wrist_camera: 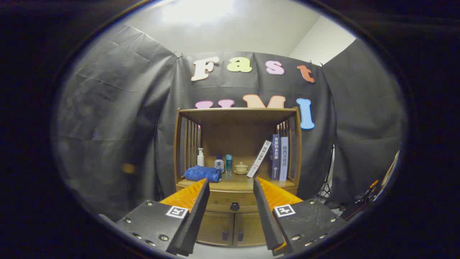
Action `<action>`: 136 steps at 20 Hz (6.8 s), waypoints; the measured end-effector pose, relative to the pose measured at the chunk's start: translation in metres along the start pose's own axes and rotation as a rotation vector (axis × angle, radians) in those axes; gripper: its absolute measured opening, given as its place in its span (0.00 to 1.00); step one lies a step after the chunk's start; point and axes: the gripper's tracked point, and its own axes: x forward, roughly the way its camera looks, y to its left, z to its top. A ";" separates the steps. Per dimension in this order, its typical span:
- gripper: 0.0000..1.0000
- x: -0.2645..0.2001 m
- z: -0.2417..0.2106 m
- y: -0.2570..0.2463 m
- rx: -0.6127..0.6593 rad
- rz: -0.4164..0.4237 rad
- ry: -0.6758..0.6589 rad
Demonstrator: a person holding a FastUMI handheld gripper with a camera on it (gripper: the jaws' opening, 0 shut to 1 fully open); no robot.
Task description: Pull open the drawer, take out the items inside it, and place them on the countertop above the cabinet.
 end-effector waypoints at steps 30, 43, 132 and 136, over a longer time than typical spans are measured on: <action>0.73 0.153 -0.109 0.001 0.119 -0.058 0.102; 0.73 0.239 -0.246 -0.009 0.135 -0.046 0.398; 0.23 0.063 -0.267 -0.004 0.152 -0.212 0.590; 0.38 0.061 -0.264 0.000 0.131 -0.196 0.599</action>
